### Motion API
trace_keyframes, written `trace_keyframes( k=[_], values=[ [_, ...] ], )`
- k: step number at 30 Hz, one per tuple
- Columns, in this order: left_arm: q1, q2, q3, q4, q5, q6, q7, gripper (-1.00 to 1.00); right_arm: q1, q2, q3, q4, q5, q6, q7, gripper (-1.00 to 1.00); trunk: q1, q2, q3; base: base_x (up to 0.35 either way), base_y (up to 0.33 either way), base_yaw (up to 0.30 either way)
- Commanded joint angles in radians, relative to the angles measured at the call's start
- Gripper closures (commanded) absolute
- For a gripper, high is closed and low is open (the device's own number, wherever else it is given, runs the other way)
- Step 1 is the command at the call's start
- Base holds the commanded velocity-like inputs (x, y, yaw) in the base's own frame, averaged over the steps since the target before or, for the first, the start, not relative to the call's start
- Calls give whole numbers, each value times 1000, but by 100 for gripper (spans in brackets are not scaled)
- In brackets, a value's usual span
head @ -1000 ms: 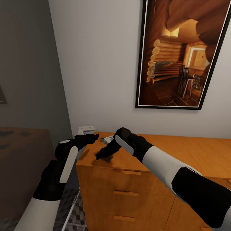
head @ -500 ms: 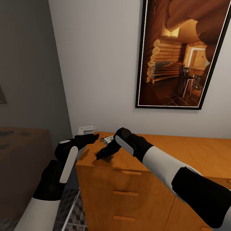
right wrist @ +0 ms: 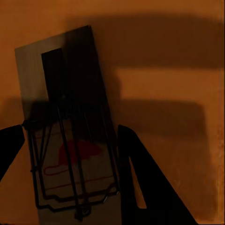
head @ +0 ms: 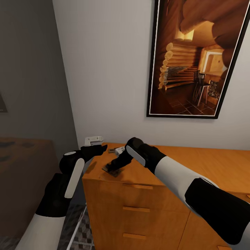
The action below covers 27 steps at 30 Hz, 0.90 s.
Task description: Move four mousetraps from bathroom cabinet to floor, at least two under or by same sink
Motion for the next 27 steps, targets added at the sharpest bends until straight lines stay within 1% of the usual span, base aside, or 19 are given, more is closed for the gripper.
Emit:
trace_keyframes(
  k=[1,13,18,19,21,22,24,25,27],
  values=[
    [-1,0,-1,-1,11,4,10,-100,20,0,6,3,-1,2,11,100,0,0,-1,0,0,0],
    [-1,0,-1,-1,11,3,10,-100,20,0,3,7,1,2,10,100,0,0,-1,0,0,0],
    [-1,1,0,-1,11,2,10,-100,20,0,-6,-47,3,2,10,100,0,0,-1,0,0,0],
    [-1,1,0,-1,11,2,10,-100,20,0,-11,-81,3,2,10,100,0,0,-1,0,0,0],
    [-1,1,0,-1,11,2,10,-100,20,-20,-20,-121,3,2,9,100,0,0,-1,0,0,0],
    [-1,1,1,-1,11,2,10,-100,20,-40,-36,-163,3,2,8,100,0,0,-1,0,0,0],
    [-1,1,1,-1,11,2,10,-100,20,-59,-61,-202,3,2,6,100,0,0,-1,0,0,0],
    [-1,1,1,-1,11,2,10,-100,20,-74,-93,-236,4,2,3,100,0,0,-1,0,0,0],
    [-1,1,1,-1,11,2,10,-100,20,-84,-128,-265,5,2,0,100,0,0,-1,0,0,0]
  ],
)
